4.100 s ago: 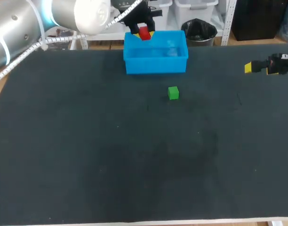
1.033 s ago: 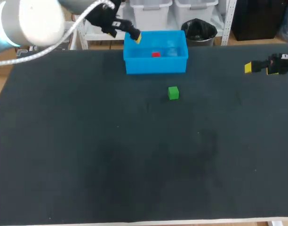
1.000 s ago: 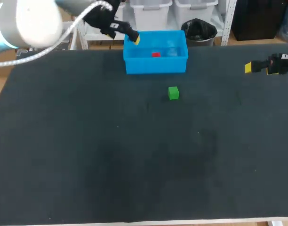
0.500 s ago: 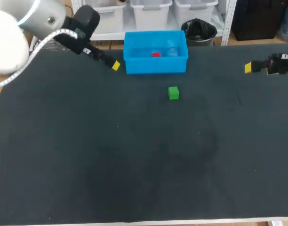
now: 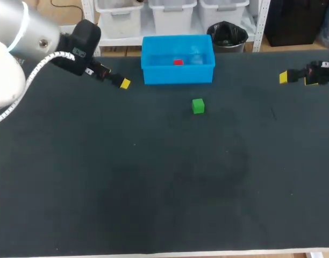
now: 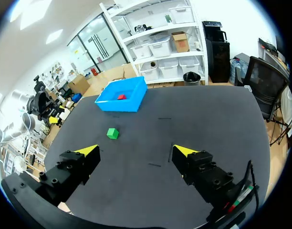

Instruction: Use the left arm to pick the red cube and place it into the blue plastic box first, then use the right arm to grasp the green cube and put it into the same blue plastic box after the first action is fully finished.

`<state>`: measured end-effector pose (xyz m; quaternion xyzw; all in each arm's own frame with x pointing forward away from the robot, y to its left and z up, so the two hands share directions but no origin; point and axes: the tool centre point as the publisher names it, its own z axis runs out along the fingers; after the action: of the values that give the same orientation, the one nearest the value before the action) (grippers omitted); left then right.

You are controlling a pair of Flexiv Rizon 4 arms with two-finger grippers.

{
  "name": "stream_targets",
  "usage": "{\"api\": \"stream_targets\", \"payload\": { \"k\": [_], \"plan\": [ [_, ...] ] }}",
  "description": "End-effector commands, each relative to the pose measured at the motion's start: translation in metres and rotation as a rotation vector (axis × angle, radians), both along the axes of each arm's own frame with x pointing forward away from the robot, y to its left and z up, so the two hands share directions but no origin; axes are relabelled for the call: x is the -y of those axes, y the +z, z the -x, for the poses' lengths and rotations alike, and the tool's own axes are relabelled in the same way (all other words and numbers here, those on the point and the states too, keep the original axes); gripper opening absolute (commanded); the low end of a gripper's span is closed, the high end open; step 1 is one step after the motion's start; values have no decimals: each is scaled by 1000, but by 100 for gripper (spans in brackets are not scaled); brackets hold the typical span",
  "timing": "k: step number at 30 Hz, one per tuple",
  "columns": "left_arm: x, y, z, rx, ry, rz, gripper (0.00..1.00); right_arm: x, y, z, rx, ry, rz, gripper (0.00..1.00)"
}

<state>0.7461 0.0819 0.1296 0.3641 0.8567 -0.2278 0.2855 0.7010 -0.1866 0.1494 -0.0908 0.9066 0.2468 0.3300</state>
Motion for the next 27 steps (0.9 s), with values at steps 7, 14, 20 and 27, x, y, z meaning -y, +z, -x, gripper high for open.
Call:
{"api": "stream_targets", "payload": {
  "k": [7, 14, 20, 27],
  "plan": [
    [-5, 2, 5, 32, 3, 3, 100, 0, 0, 0, 0, 0, 0, 100],
    [-5, 2, 5, 32, 3, 3, 100, 0, 0, 0, 0, 0, 0, 100],
    [-5, 2, 5, 32, 3, 3, 100, 0, 0, 0, 0, 0, 0, 100],
    [-5, 2, 5, 32, 3, 3, 100, -3, 0, 12, -8, -2, 13, 100]
  ]
}}
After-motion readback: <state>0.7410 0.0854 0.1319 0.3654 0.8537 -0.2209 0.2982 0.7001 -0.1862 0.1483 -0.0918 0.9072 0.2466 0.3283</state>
